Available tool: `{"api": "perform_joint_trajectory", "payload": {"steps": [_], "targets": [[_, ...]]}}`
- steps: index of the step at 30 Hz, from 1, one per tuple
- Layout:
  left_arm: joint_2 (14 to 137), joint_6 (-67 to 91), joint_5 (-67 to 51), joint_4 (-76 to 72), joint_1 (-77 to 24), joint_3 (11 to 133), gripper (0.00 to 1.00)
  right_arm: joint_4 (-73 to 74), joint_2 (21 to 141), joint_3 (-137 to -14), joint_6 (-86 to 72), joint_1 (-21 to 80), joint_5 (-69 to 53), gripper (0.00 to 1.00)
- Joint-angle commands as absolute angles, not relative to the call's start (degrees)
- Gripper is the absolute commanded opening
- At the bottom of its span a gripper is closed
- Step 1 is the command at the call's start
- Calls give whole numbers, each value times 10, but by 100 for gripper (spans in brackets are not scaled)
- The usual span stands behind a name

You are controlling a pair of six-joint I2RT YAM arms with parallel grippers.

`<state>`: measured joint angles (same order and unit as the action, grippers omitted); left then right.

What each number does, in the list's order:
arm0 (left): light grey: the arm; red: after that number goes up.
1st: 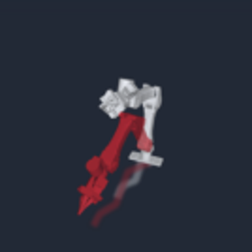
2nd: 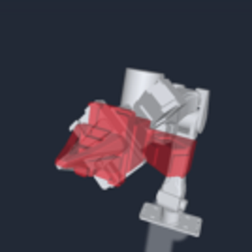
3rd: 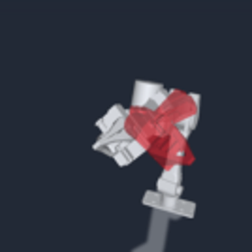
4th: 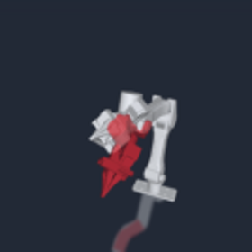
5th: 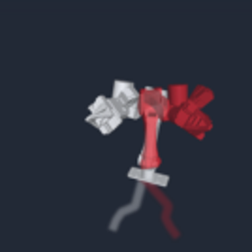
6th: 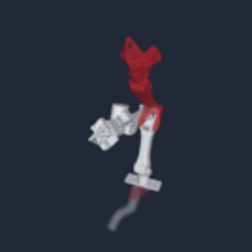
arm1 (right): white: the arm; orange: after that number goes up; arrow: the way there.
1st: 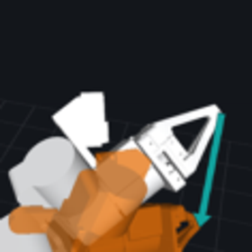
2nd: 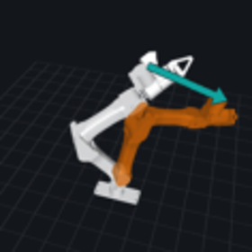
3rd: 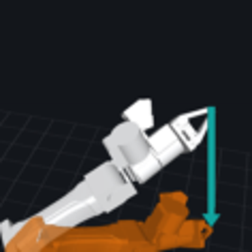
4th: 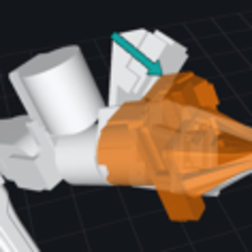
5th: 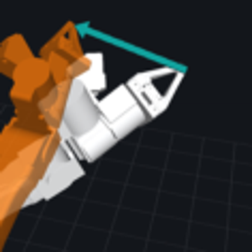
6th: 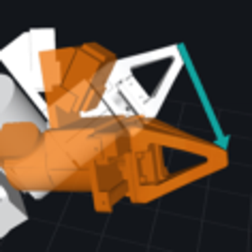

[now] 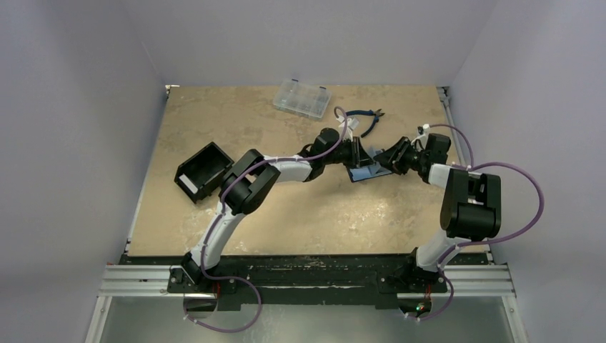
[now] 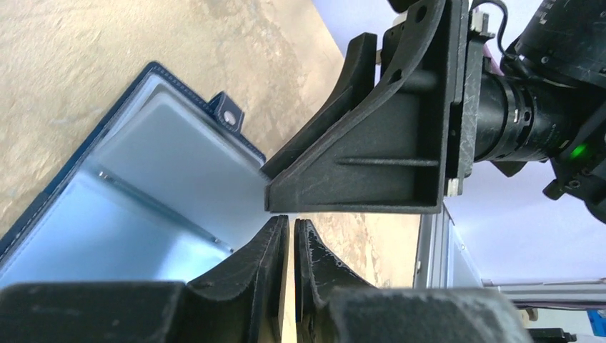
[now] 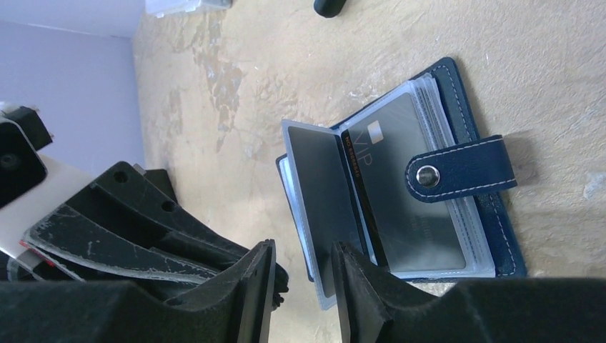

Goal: Put the credit cards into the card holder
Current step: Turn over the card slot in the card holder.

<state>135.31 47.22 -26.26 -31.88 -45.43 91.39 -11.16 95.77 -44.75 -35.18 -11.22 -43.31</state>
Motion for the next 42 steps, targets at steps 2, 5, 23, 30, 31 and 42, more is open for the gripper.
{"api": "perform_joint_trajectory", "payload": {"steps": [2,5,23,30,31,42], "targets": [[1298,458,-239,-379,-453,865,12,-141,969,-438,-361,-116,-458,40],[1292,458,-239,-370,-449,860,12,-137,971,-437,-353,-117,-455,31],[1376,586,-272,-451,-427,940,27,-109,997,-452,-303,-114,-450,30],[1371,590,-265,-458,-427,932,27,-132,988,-448,-314,-108,-474,41],[1366,589,-263,-458,-425,926,27,-134,984,-448,-315,-108,-476,42],[1336,596,-267,-455,-413,893,27,-131,960,-444,-316,-99,-483,34]]}}
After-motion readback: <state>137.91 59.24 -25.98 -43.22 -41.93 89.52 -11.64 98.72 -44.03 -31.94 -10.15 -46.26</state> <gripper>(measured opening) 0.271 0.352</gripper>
